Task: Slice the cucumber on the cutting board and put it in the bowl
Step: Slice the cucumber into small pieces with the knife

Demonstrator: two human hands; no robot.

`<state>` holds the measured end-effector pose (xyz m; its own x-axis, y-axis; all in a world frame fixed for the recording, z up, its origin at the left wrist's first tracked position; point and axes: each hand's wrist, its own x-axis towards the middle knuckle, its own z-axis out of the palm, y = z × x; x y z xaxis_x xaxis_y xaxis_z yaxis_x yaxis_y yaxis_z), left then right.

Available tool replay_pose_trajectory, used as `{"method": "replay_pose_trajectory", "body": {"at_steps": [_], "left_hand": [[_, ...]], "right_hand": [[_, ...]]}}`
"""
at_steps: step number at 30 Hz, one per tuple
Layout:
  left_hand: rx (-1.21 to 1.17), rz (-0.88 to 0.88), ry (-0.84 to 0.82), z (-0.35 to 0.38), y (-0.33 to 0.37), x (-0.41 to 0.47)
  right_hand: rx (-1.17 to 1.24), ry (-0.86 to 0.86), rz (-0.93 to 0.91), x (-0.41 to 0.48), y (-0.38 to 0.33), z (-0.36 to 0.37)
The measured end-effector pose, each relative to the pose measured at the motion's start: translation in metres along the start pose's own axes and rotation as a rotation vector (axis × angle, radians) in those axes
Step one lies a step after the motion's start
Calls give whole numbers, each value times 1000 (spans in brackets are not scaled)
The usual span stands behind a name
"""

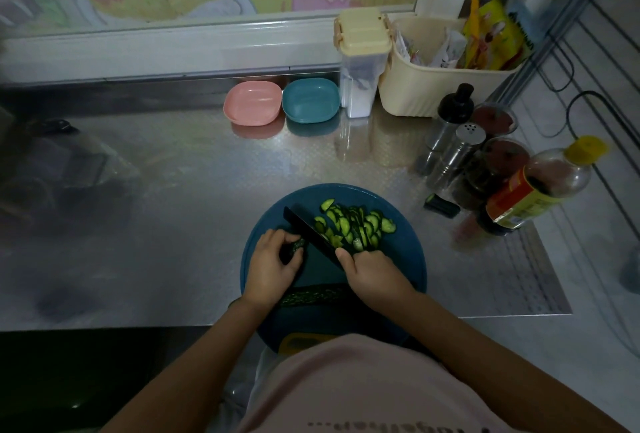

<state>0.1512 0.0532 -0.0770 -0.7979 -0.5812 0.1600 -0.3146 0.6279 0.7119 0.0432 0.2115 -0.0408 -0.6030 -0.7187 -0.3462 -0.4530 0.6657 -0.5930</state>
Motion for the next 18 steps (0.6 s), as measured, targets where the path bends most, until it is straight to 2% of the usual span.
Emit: {"method": "replay_pose_trajectory", "body": {"at_steps": [18], "left_hand": [[59,29,24,0,1,-1]], "right_hand": [[93,13,-23,-2,-1,1]]}}
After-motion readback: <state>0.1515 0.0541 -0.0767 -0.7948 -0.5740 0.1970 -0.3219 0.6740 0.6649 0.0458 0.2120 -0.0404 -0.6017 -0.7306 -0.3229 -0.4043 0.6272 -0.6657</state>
